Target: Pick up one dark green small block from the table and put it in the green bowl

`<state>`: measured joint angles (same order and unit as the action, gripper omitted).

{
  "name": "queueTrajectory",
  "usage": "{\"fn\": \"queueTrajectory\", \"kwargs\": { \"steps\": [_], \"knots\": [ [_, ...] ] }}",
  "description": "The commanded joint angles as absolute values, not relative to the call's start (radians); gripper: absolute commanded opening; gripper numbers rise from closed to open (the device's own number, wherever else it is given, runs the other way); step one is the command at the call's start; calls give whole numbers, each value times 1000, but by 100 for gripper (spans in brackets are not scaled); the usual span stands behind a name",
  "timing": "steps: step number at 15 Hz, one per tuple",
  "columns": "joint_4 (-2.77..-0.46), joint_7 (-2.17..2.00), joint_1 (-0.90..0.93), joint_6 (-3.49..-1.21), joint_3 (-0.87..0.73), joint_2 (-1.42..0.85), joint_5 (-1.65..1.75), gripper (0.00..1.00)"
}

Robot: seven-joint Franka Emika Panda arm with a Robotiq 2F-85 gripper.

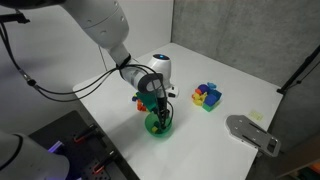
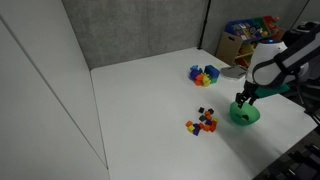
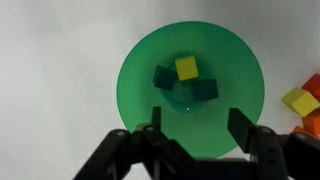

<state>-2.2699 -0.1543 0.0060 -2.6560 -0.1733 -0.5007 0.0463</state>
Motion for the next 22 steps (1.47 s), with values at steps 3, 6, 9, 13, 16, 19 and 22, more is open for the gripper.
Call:
{"fn": "queueTrajectory", "kwargs": {
  "steps": [3, 6, 9, 13, 16, 19, 22],
  "knots": [
    [-2324, -34, -36, -2532, -104, -367, 37, 100],
    [-2336, 22, -42, -2417, -75, -272, 27, 100],
    [-2338, 68, -37, -2283, -58, -166, 30, 100],
    [-2310, 73, -23, -2111, -44, -33, 34, 100],
    [-2288, 64, -14, -2031, -31, 55, 27, 100],
    [-2275, 56, -7, -1998, -19, 129, 24, 100],
    [-2271, 63, -1, -1998, -15, 163, 23, 100]
  ]
}}
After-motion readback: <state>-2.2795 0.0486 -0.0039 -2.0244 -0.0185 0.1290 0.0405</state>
